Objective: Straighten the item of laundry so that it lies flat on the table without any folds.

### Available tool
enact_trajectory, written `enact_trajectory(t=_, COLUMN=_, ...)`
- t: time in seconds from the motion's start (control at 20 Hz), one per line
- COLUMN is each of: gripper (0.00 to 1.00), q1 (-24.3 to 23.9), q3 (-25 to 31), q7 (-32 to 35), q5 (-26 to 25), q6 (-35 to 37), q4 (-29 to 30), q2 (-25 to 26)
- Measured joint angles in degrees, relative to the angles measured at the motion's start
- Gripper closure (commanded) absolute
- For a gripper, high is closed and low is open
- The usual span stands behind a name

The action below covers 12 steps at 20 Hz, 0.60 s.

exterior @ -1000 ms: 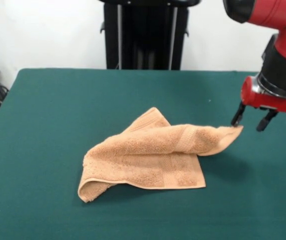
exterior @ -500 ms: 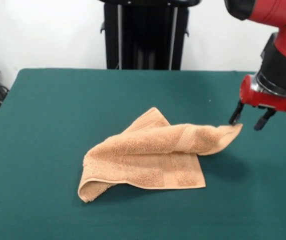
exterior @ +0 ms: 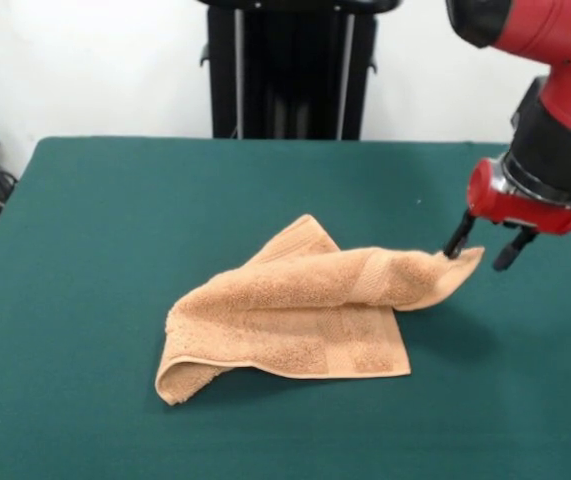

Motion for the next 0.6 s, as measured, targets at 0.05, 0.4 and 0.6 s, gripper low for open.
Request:
enact_trajectory(t=0.05, gripper=0.00, q1=-0.01, q3=0.00, q7=0.00, q5=0.00, q6=0.00, q4=-0.24, q2=0.27)
enact_trajectory(t=0.4, gripper=0.00, q1=-0.02, q3=0.00, q7=0.00, q5=0.01, q6=-0.56, q4=-1.39, q2=2.58)
enact_trajectory(t=0.6, gripper=0.00, q1=0.04, q3=-0.02, q7=0.00, q5=0.01, q6=-1.16, q4=-1.39, q2=3.47)
